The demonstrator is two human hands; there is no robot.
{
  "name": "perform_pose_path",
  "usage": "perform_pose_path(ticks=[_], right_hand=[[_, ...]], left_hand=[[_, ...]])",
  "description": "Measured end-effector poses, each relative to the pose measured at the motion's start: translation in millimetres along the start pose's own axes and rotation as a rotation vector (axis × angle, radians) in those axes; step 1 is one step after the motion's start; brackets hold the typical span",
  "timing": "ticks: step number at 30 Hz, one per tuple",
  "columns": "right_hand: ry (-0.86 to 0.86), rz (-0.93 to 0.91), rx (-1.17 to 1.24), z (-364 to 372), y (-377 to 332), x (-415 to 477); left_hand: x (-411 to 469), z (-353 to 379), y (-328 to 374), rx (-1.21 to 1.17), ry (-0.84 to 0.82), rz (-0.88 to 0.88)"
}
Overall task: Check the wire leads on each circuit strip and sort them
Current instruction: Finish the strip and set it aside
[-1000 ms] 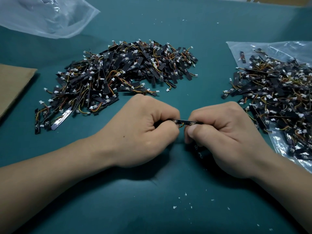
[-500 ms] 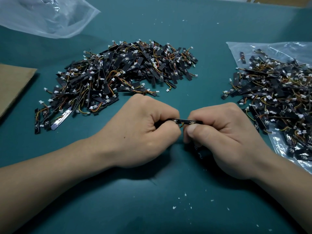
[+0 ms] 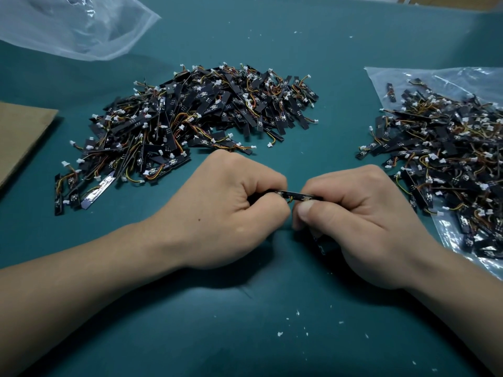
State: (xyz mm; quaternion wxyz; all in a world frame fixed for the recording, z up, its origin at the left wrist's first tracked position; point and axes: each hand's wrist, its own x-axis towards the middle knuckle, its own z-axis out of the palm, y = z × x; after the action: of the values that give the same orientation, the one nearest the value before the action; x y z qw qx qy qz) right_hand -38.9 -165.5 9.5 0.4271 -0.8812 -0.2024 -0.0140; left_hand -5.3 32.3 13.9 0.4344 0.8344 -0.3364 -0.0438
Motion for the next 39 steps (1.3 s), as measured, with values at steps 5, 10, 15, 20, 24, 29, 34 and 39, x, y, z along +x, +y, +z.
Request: perform_pose_path(ticks=[5,10,15,20,24,29,34,39], right_hand=[[0.000,0.002,0.006,-0.3,0.5,-0.1],[0.005,-0.011,0.018,-0.3,0.2,0.2],[0.002,0.015,0.065,-0.3,0.3,-0.4],[0.007,0.011,0.056,0.0,0.5,-0.1],[0.009,0.013,0.058,0.3,1.6,-0.3],[0.009,-0.021,0.051,0.4,2.0,-0.7],[0.030,-0.059,0.035,1.4,3.0,-0.5],[0.024,-0.065,0.050,1.8,4.2,-0.2]], left_hand=[[-0.1,0.3,0.9,0.009,0.019,0.013],[0.4,0.7,1.2,0.014,0.028,0.012],[0.3,0.8,1.8,0.015,0.027,0.019],[0.6,1.2,2.5,0.034,0.029,0.022],[0.2,-0.4,1.8,0.006,0.024,0.015],[0.4,-1.2,1.4,0.022,-0.001,0.031],[1.2,-3.2,0.9,-0.049,-0.010,0.018],[0.6,-4.8,-0.4,-0.102,-0.047,0.026]])
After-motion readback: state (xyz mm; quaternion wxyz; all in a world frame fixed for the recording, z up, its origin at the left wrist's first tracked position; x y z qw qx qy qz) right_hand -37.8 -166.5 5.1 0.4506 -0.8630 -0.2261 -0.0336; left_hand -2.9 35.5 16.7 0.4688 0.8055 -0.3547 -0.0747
